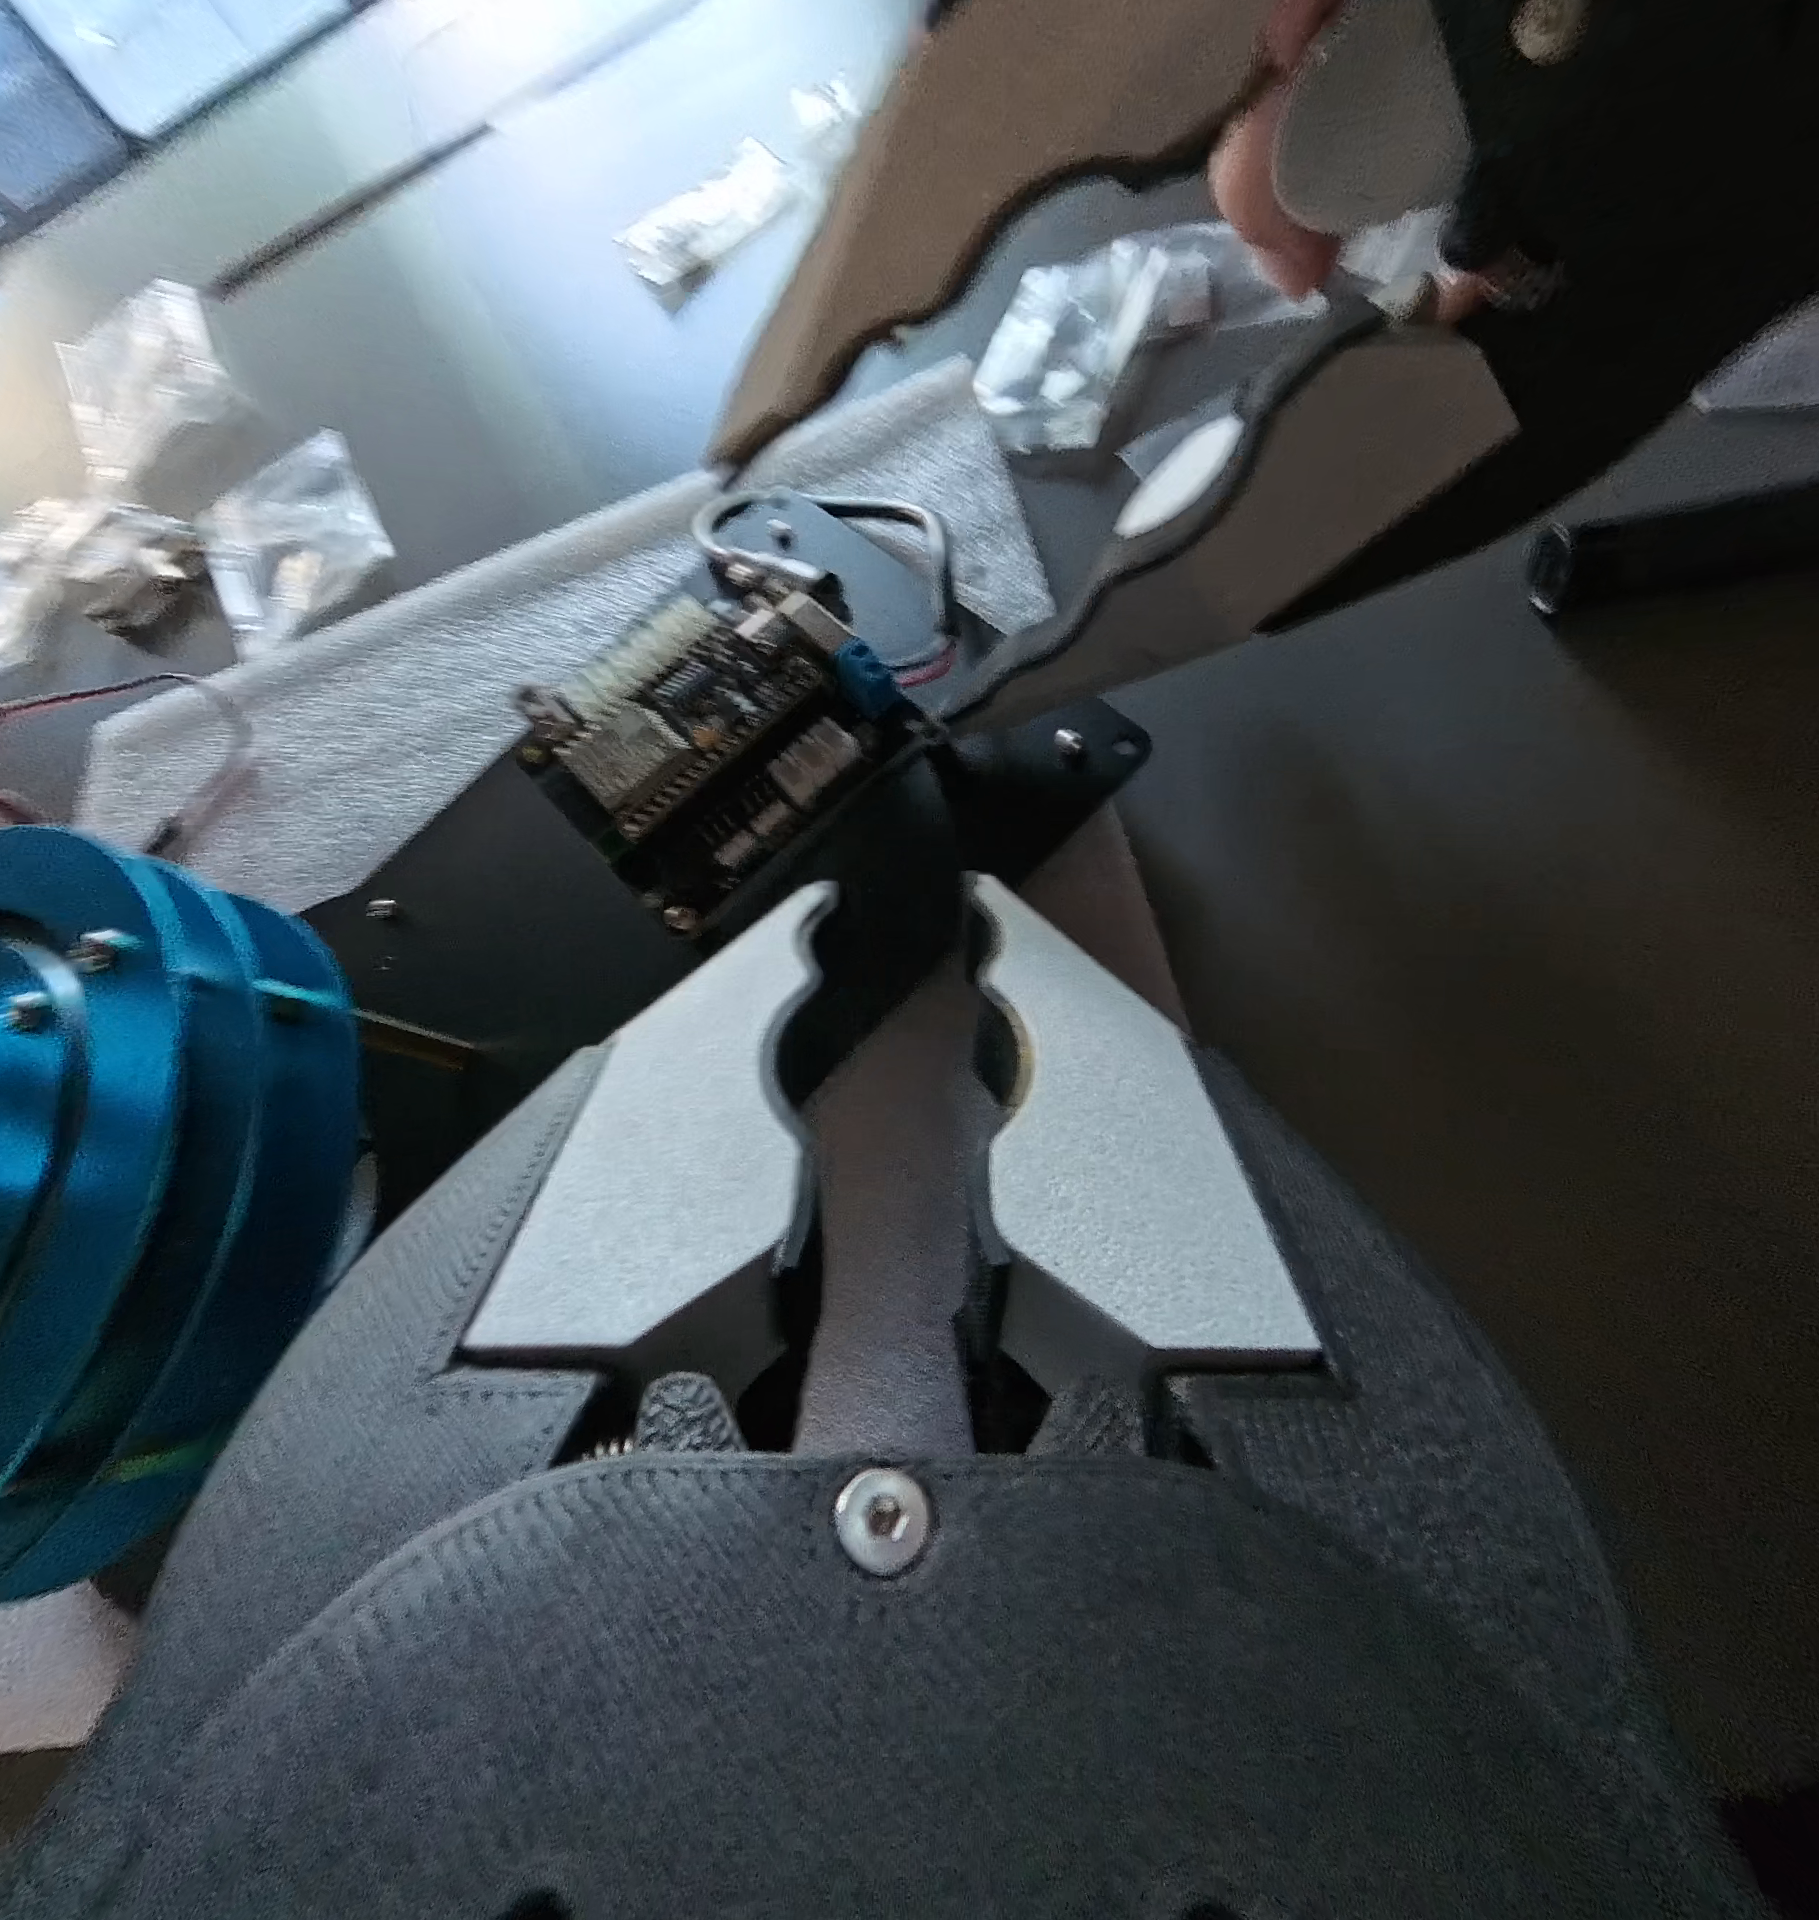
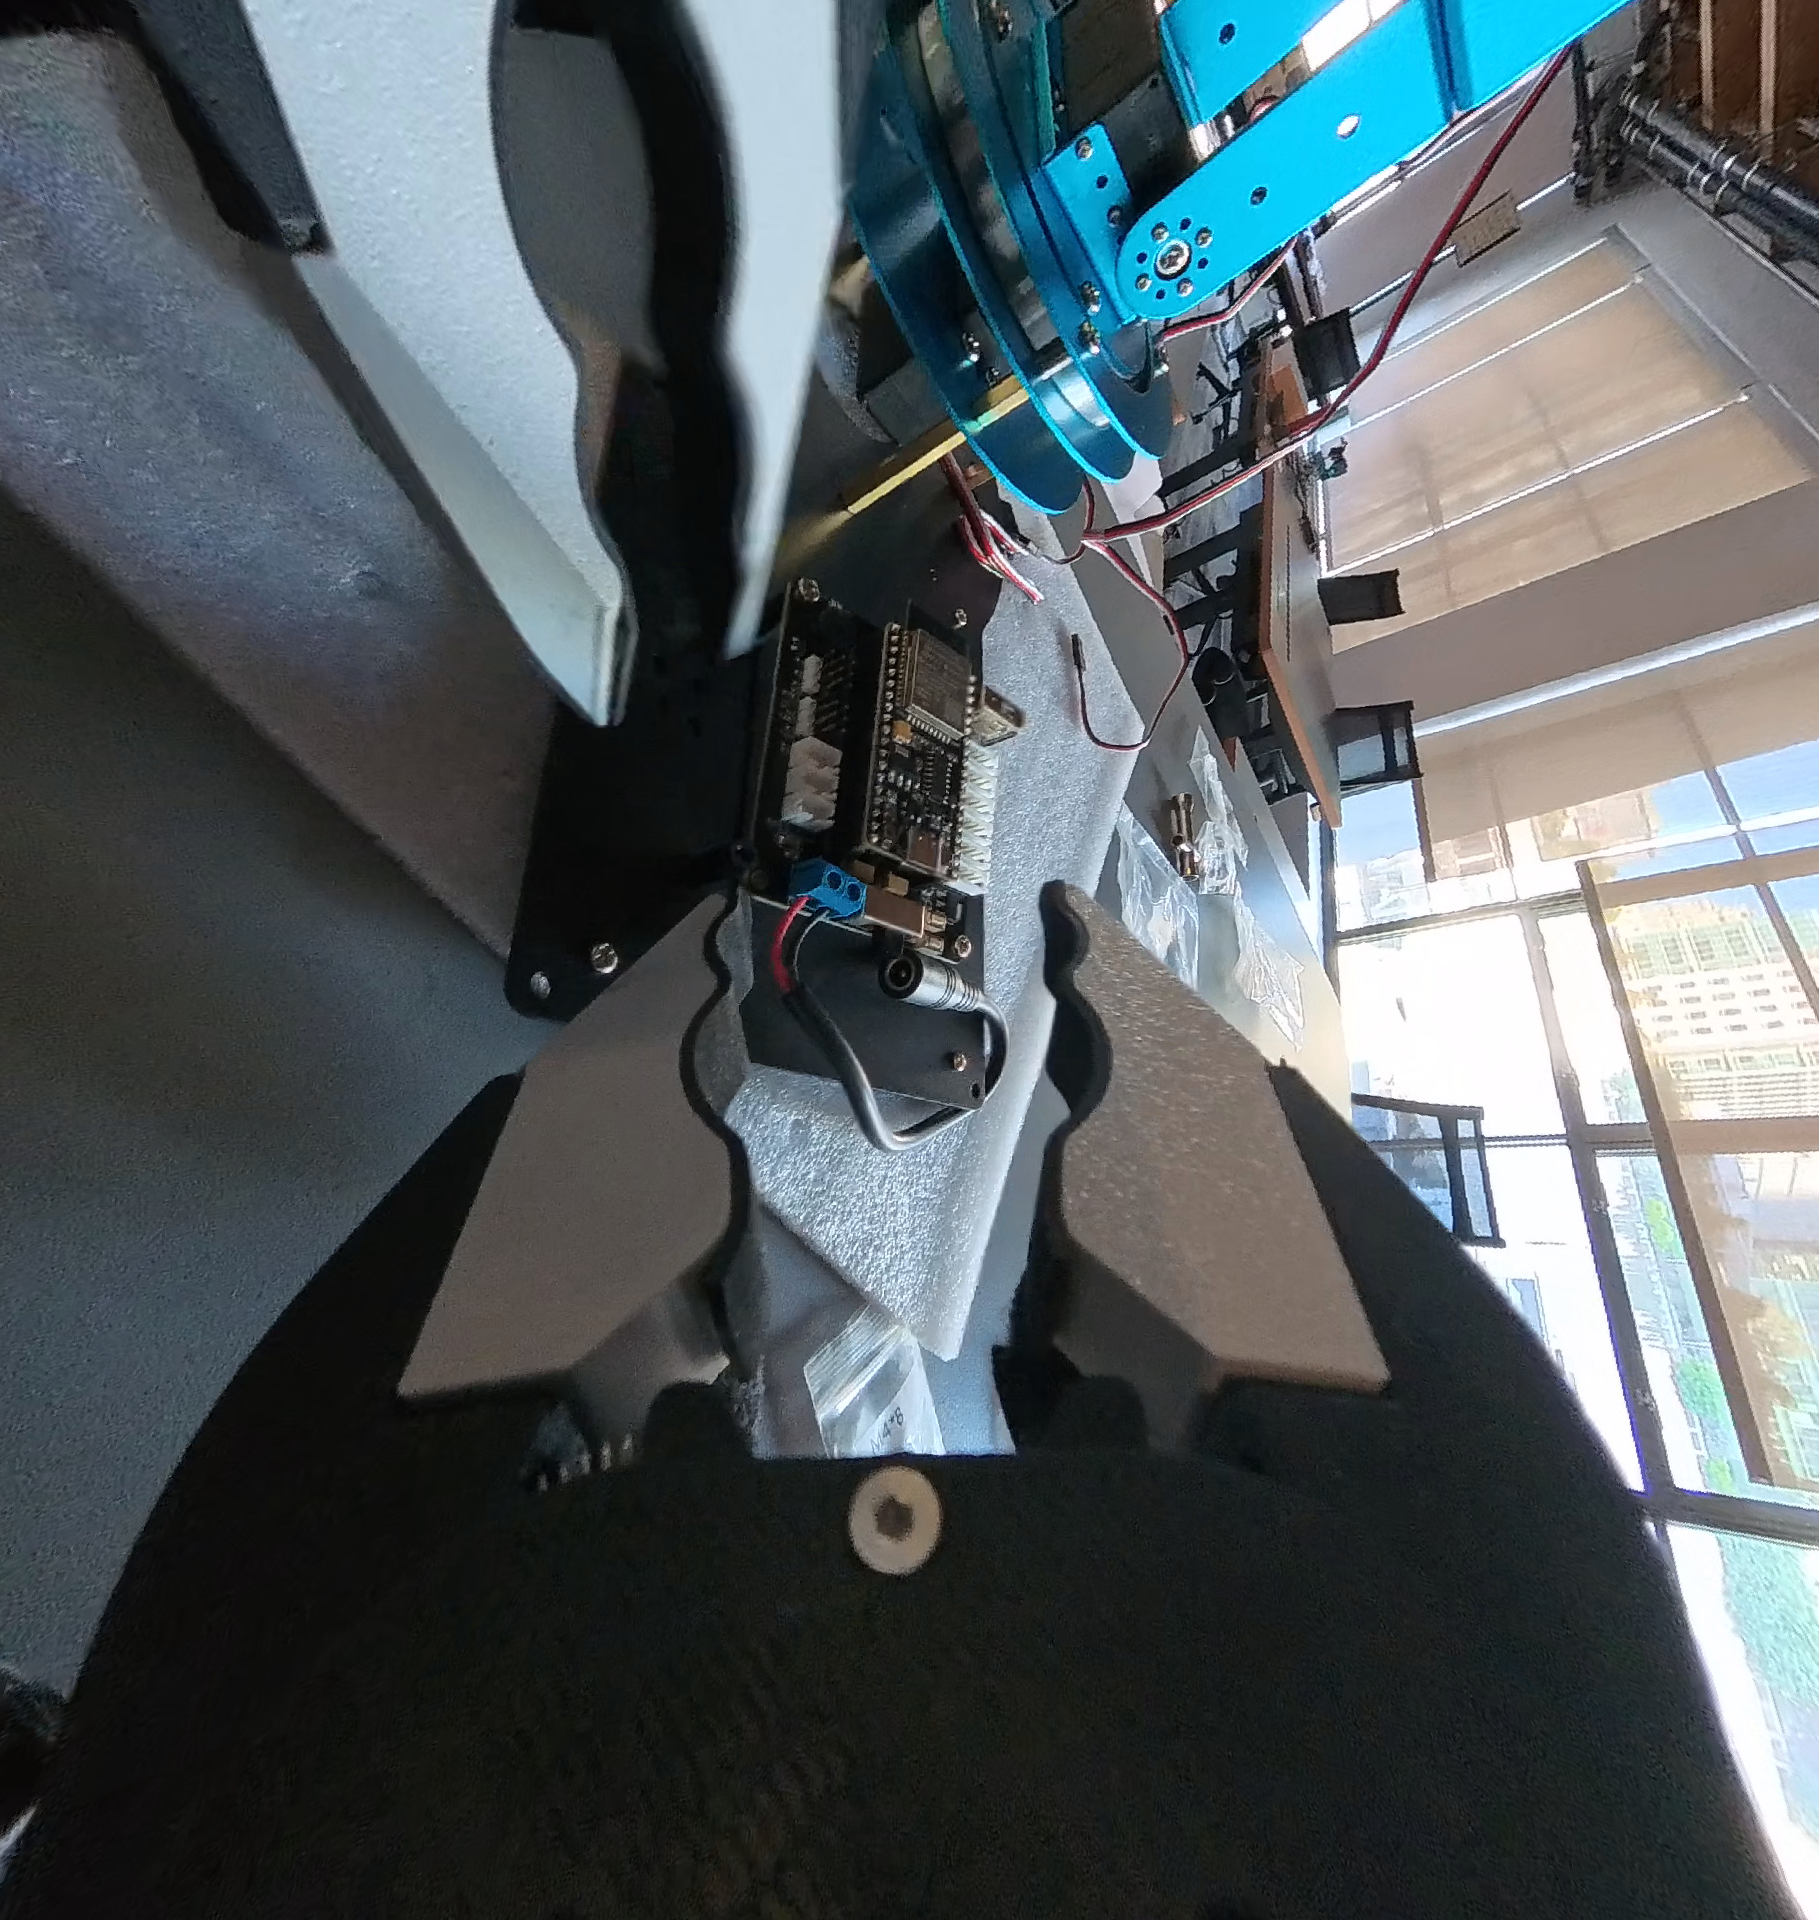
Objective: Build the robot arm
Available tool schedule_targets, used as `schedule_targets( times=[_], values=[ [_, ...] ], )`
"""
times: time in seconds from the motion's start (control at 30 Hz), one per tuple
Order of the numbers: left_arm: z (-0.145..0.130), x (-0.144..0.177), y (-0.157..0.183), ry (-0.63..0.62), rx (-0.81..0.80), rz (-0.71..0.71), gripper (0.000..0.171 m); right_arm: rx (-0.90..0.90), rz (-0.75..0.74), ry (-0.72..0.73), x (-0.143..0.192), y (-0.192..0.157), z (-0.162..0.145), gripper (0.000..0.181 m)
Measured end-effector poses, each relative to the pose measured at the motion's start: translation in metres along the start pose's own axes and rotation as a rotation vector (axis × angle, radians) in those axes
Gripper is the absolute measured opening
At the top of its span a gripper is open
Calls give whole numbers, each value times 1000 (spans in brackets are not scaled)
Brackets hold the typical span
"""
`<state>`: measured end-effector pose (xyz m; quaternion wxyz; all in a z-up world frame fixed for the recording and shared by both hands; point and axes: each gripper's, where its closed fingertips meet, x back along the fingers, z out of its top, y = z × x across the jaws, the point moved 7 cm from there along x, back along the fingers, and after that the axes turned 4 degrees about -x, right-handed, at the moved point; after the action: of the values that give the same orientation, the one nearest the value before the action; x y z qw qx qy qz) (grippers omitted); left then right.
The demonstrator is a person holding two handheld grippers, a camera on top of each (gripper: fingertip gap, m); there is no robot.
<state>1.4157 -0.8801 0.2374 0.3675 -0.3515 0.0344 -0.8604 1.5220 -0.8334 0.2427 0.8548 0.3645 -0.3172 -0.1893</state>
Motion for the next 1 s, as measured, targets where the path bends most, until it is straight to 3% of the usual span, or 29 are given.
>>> schedule_targets(
  times=[0.03,0.23,0.37,0.6,1.0],
  values=[
    [2,1,-3,28,12,33,37,-2,-3,5,0,0,0,57],
    [7,-1,-8,87,-46,101,26,-6,-11,5,0,1,1,57],
    [8,-3,5,98,-110,56,0,-10,-17,8,1,1,1,57],
    [10,-7,23,117,-244,18,0,-14,-23,12,1,2,0,57],
    [13,-15,21,130,-229,17,0,-17,-24,17,0,2,0,57]
  ],
)
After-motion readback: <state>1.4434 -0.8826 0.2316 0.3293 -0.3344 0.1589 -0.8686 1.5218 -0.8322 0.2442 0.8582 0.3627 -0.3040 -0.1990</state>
